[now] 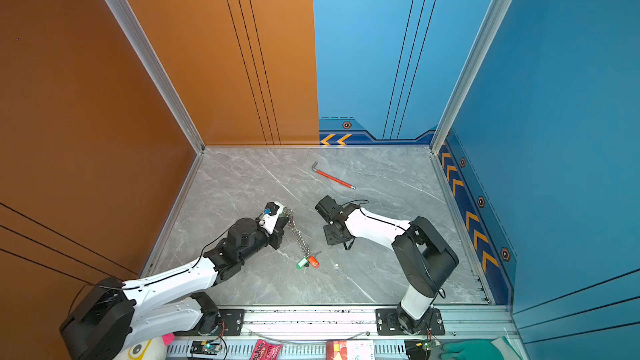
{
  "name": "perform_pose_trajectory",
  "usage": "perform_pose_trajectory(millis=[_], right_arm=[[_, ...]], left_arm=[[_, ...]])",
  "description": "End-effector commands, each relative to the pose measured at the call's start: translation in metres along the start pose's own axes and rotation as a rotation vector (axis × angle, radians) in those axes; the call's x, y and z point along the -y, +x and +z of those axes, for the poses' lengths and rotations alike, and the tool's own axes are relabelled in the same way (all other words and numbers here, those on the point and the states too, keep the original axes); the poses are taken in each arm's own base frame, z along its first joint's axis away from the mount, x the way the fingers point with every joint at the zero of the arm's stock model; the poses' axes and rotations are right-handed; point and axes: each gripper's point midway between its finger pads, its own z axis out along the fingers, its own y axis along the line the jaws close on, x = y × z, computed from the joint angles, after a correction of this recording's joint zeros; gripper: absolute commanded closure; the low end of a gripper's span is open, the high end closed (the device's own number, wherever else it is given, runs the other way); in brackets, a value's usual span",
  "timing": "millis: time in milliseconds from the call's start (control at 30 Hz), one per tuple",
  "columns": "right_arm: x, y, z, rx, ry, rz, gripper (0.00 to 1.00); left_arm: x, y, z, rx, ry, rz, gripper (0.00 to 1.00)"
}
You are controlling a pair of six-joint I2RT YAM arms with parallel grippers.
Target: Put the keys on the keyring
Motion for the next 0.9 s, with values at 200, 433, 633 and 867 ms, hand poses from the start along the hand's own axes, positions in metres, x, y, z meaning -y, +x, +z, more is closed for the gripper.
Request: perform_pose_trajectory(millis=[200,433,633,867], right_arm=[[-0.008,-0.005,0.004,-0.003,-0.011,-0.013,0.81],[-0.009,-0.004,0.008,-0.011,-0.015,-0.008,0.82],[-0.011,-0.007,0.007,-0.005,-0.016,-0.02,0.92],[-0.004,-0.011,-0.006,0.032,0.015,-0.091,1.0]], left_arm=[[0.001,-0.006,0.001,0.016,0.009,0.009,1.0],[0.0,-0.007,0.001,0.019,0.009,0.008,1.0],[0.0,-0.006,0.001,0.017,0.008,0.01,1.0],[0.0,-0.006,0.001,0.019,0.006,0.011,1.0]])
